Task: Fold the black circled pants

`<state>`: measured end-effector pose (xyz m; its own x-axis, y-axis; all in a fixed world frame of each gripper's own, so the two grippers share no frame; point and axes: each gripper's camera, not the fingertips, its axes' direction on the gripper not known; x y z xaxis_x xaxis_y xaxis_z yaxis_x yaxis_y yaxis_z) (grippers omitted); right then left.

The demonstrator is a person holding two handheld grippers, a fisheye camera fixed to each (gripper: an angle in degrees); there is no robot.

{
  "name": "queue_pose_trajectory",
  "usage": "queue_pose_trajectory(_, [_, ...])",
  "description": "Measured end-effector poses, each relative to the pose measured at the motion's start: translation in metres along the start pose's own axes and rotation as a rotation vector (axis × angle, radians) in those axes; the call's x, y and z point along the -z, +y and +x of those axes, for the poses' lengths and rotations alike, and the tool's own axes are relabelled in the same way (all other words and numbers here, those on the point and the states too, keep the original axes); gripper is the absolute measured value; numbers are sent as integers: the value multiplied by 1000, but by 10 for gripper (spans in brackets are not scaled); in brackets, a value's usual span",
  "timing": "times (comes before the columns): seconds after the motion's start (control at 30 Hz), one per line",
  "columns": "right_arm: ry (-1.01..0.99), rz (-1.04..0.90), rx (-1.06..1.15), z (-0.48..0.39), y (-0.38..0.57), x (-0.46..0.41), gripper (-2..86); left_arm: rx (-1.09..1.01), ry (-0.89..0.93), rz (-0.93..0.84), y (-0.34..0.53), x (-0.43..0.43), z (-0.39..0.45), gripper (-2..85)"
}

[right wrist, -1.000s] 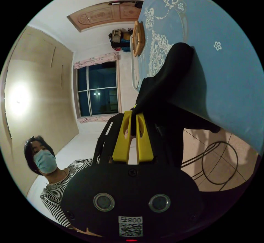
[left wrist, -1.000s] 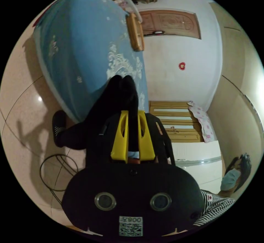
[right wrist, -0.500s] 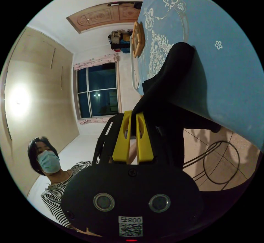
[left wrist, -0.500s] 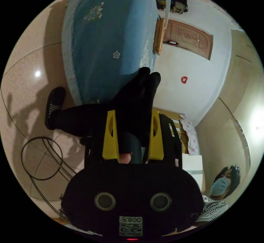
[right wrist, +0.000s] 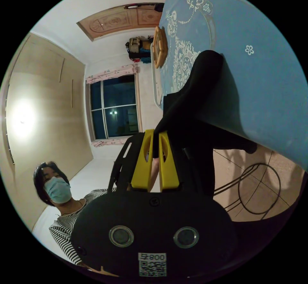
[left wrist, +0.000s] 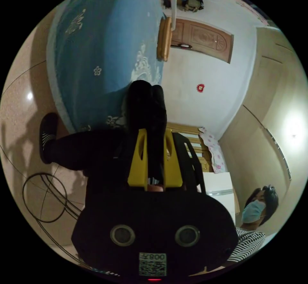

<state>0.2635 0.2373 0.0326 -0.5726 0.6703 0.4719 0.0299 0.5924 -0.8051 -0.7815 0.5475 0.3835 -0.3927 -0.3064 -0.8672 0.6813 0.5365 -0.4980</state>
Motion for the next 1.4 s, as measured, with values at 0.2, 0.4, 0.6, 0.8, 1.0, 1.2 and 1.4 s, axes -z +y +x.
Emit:
queue_pose_trajectory(0.2, [-84, 17, 50, -44, 57, 50, 14, -122, 12, -79, 36, -99, 53, 78])
queue_pose_trajectory(0.4, [-152, 77, 96, -88, 127, 117, 12, -174, 13, -167, 84, -224, 88, 78])
queue_pose_trajectory(0.6, [-212, 234, 131, -126, 204, 213, 10, -201, 11, -342, 133, -405, 116, 77])
queue_pose_trajectory(0.8, [-203, 471, 293, -204, 286, 359, 10, -350, 140, -621, 207, -657, 184, 77])
queue_pose_trajectory(1.0, [58, 760, 609, -338, 402, 526, 11, -529, 344, -911, 335, -929, 267, 78])
queue_pose_trajectory(1.2, [286, 1038, 649, -388, 529, 646, 12, -633, 269, -1119, 475, -1156, 259, 80])
queue_pose_trajectory(1.4, [238, 1197, 212, -289, 597, 717, 15, -528, -148, -1271, 562, -1324, 147, 79])
